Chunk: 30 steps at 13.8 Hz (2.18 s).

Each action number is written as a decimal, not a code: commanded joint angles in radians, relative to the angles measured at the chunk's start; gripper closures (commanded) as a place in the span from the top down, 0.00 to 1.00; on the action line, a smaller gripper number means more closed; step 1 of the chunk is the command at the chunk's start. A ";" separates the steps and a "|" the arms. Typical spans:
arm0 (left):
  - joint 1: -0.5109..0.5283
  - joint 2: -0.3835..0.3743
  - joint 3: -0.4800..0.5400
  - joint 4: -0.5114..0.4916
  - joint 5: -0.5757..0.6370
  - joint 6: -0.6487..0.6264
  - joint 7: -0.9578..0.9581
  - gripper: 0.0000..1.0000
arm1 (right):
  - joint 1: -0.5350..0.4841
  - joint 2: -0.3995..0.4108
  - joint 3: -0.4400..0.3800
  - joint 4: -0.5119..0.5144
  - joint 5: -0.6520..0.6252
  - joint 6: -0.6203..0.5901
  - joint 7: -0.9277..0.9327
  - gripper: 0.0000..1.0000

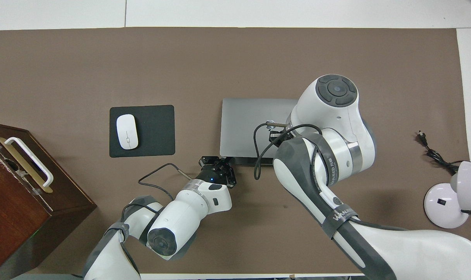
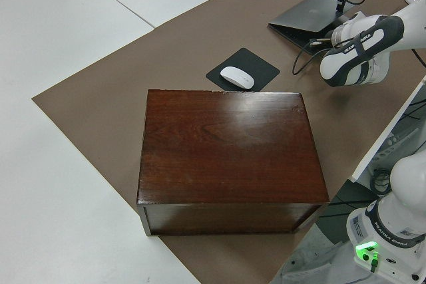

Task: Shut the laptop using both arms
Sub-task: 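Press the lowered screen fully shut with the right gripper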

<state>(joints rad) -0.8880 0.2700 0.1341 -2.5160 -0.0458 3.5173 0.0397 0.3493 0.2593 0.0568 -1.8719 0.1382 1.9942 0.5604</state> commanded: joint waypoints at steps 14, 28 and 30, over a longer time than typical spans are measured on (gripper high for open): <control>0.006 0.064 0.021 -0.018 -0.008 -0.023 0.025 0.00 | 0.023 -0.017 0.008 -0.118 0.023 0.156 0.007 0.00; 0.004 0.066 0.019 -0.013 -0.048 -0.029 0.022 0.00 | -0.032 -0.060 -0.003 -0.001 0.021 0.097 0.007 0.00; -0.002 0.066 0.019 -0.012 -0.072 -0.029 0.023 0.00 | -0.065 -0.080 -0.005 0.014 0.018 0.097 -0.004 0.06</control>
<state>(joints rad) -0.8890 0.2703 0.1290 -2.5153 -0.0723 3.5172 0.0393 0.3185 0.2031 0.0473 -1.8741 0.1382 2.1123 0.5605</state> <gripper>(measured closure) 0.991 0.991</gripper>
